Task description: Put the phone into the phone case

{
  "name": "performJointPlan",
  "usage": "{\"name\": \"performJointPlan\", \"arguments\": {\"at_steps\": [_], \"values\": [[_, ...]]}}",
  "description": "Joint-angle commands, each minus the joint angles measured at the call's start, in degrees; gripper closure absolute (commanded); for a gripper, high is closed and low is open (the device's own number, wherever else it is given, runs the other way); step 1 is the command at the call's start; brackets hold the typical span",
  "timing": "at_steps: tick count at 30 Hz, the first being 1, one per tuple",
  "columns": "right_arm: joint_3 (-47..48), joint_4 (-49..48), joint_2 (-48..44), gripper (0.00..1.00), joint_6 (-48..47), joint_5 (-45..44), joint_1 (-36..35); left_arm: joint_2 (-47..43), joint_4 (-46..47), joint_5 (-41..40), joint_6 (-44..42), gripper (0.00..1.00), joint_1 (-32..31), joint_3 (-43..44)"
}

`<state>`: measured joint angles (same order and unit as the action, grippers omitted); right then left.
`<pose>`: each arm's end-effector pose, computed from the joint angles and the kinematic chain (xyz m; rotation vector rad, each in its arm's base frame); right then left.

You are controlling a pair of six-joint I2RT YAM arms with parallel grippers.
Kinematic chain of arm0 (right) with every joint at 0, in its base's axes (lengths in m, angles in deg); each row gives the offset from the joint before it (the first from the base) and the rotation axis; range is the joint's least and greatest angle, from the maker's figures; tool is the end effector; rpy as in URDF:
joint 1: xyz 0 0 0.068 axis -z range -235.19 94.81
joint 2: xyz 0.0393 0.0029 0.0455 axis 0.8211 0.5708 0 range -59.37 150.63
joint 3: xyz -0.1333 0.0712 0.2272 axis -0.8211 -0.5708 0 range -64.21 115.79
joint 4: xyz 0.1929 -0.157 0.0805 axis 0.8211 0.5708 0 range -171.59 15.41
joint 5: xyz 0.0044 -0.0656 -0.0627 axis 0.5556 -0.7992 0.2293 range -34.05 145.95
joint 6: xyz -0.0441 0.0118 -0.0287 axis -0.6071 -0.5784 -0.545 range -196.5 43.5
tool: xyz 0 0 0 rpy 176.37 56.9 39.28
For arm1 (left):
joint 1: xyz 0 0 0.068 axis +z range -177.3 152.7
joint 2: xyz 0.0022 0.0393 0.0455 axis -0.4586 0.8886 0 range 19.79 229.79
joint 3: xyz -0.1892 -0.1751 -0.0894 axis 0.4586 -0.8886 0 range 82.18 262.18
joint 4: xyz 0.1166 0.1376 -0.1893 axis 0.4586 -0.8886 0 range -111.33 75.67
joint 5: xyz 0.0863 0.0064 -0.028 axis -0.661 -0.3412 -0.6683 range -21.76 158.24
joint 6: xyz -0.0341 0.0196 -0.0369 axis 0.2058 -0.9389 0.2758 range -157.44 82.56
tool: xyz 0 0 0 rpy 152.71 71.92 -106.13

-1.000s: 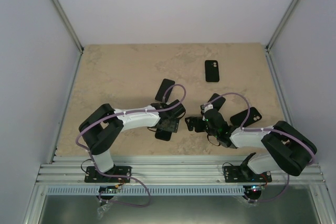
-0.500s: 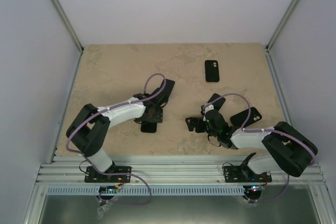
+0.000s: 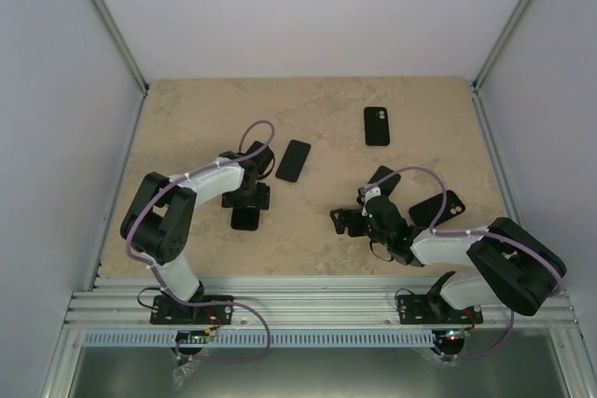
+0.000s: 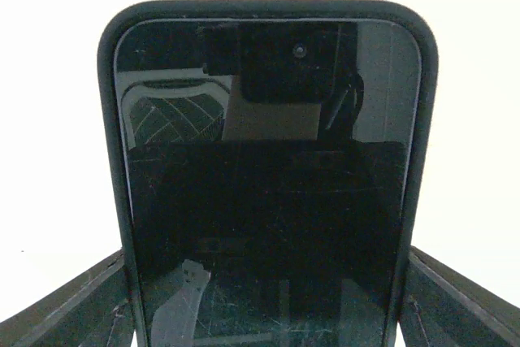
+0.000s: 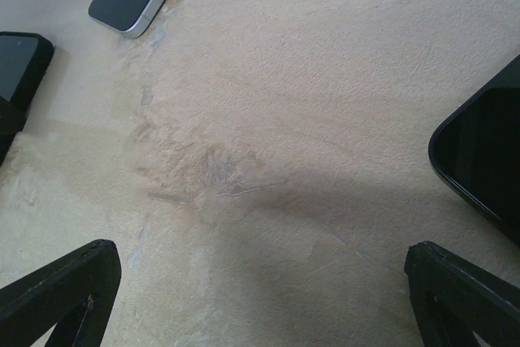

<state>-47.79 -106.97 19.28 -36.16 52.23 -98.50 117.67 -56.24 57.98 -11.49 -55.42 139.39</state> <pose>0.1638 0.1513 0.1180 -0.0224 2.3127 0.7153 0.2633 -0.1336 0.1527 0.0387 2.9414 0.1485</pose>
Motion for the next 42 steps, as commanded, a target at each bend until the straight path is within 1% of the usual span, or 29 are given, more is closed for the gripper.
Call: {"name": "performJointPlan", "arguments": {"at_steps": [1, 3, 8, 12, 16, 17, 20, 23, 27, 31, 36, 39, 42], "values": [[-0.78, -1.07, -0.31, 0.02, 0.4, -1.69, -0.2, 2.23, -1.29, 0.18, -4.44, 0.24, 1.58, 2.05], [-0.76, -1.07, -0.3, 0.02, 0.36, -1.68, -0.2, 2.77, -1.38, 0.08, -4.59, 0.22, 2.13, 1.84], [-0.81, -0.94, -0.64, 0.02, 0.27, -1.72, -0.22, 2.61, -1.62, -0.02, -4.0, 0.15, 2.72, 1.61], [-0.14, 0.54, -1.87, 0.02, 0.05, -1.48, -0.21, -1.06, -1.24, -0.76, -3.53, 0.1, 2.72, 1.63], [1.99, 5.5, -4.37, 0.02, -0.04, -0.72, -0.2, -5.9, -1.42, -1.74, -2.8, 0.02, 2.73, 2.05], [2.89, 6.9, -5.21, 0.02, -0.22, -0.34, -0.2, -7.61, -1.42, -1.96, -2.65, 0.01, 2.72, 2.24], [5.95, 12.11, -8.12, 0.02, -1.38, -0.59, -0.24, -13.35, -1.36, -1.94, -2.72, 0.01, 2.72, 3.31], [10.02, 18.72, -9.58, 0.02, -3.67, -3.5, -0.2, -19.73, -1.39, -3.1, -2.63, 0.01, 2.72, 4.77], [16.45, 26.62, -9.41, 0.02, -7.57, -6.49, 0.55, -30.33, 0.34, -5.17, -2.34, 0.01, 2.72, 5.45], [21.69, 31.76, -7.96, 0.02, -11.86, -8.48, 2.18, -40.77, 3.98, -7.96, -2.85, 0.01, 2.72, 3.98], [27.98, 38.35, -5.21, 0.02, -15.51, -7.79, 7.33, -52.07, 9.71, -9.9, -4.2, 0.01, 2.72, 0.68], [30.31, 39.26, -3.97, 0.02, -17.39, -7.75, 11.16, -57.47, 13.72, -10.13, -5.86, 0.01, 2.72, -2.23], [32.95, 39.41, -1.76, 0.02, -18.92, -6.64, 16.1, -61.52, 15.49, -11.14, -7.12, 0.01, 2.72, -5.04]]}}
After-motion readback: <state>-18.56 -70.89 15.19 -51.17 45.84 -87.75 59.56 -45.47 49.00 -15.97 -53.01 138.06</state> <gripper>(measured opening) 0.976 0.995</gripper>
